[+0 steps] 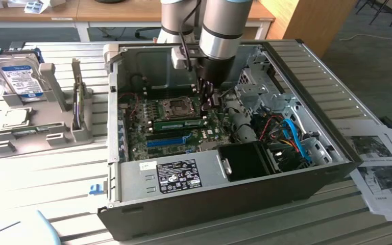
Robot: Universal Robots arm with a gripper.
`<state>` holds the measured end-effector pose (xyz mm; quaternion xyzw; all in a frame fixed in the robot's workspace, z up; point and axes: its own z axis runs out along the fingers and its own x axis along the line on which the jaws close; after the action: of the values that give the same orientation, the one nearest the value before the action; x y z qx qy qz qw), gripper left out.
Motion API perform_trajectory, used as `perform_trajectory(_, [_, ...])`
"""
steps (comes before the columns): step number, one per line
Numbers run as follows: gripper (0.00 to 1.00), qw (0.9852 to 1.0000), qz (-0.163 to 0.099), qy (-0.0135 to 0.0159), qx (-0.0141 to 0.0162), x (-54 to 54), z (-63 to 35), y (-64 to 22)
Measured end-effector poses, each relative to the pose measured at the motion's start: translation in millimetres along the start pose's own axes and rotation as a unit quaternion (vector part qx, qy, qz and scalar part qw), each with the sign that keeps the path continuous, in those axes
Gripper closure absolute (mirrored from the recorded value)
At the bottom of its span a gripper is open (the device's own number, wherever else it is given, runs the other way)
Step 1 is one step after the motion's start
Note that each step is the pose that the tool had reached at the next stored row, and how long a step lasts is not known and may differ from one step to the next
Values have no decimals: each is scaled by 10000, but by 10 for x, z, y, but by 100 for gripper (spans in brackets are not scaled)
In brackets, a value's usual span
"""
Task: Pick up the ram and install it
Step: 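Press down the ram until it locks into place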
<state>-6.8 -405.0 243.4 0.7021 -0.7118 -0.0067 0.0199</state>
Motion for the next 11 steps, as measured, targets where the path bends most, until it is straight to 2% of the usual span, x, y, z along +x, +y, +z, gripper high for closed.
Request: perform_trajectory(11, [91,10000,1,-1,42,5,14,365])
